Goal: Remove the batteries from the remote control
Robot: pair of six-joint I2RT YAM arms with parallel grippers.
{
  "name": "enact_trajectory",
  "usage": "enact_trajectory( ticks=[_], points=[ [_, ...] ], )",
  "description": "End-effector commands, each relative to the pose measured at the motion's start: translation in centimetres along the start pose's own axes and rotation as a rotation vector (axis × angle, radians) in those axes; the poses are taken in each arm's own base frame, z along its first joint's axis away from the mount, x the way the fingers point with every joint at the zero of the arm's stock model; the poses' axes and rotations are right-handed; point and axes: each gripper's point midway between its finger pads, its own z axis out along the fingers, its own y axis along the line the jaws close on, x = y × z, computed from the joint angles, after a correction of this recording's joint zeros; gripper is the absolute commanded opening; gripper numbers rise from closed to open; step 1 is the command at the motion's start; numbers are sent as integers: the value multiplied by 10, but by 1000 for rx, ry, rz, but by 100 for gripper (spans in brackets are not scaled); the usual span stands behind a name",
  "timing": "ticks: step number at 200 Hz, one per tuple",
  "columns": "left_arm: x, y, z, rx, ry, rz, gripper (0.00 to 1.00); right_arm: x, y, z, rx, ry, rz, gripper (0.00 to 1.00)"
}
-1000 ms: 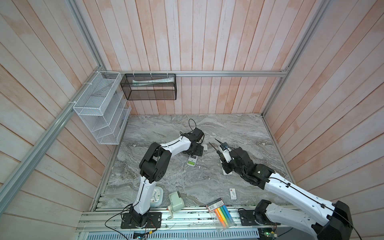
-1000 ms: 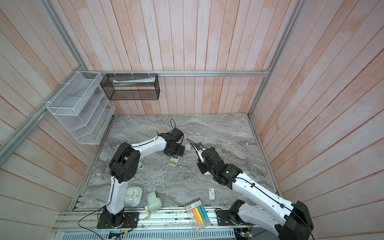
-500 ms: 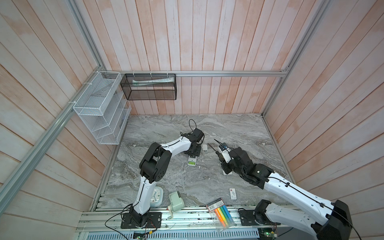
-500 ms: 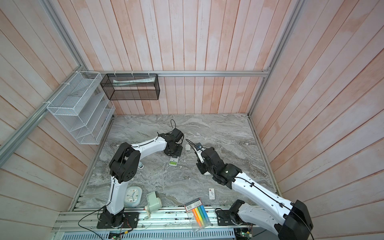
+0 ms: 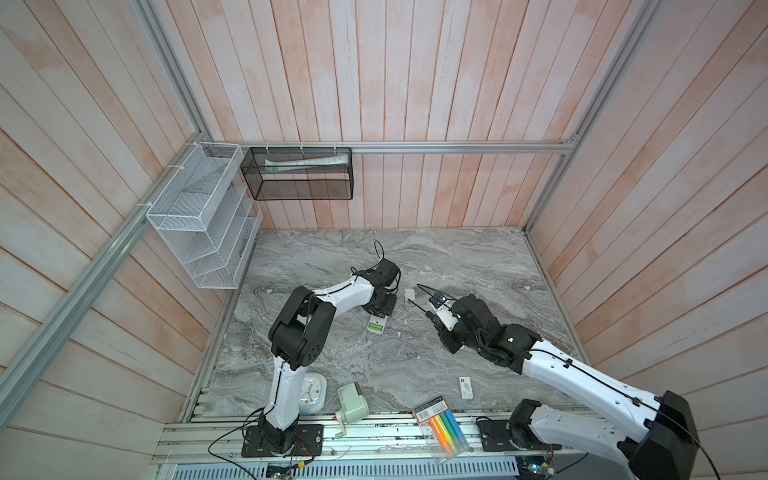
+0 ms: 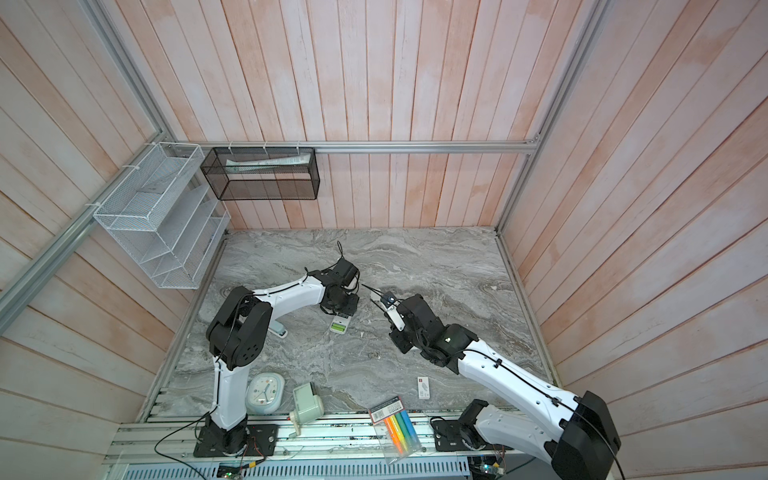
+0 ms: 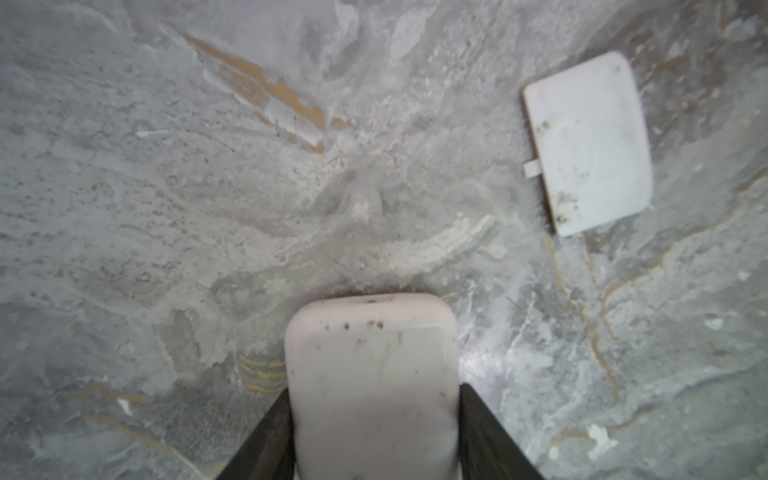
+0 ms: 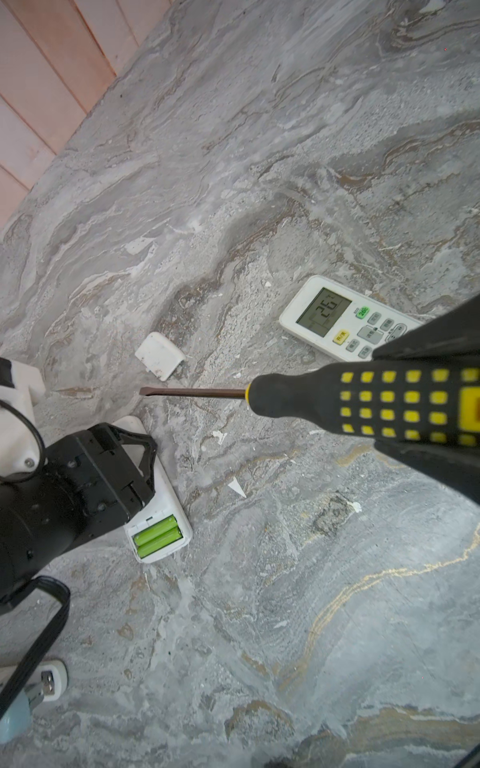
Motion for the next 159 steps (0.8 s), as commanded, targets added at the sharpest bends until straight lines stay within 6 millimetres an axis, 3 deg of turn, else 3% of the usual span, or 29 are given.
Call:
enact_trajectory(
  ticks=[1, 56, 159],
  points=[
    [41, 10, 9, -11, 137, 90, 56, -15, 32, -11, -120, -40, -104, 0],
    [48, 0, 9, 51, 144, 95, 56, -23, 62, -7, -199, -4, -261, 0],
    [45, -8, 8, 98, 131, 62, 56, -17, 63, 15, -150, 151, -393, 0]
  ],
)
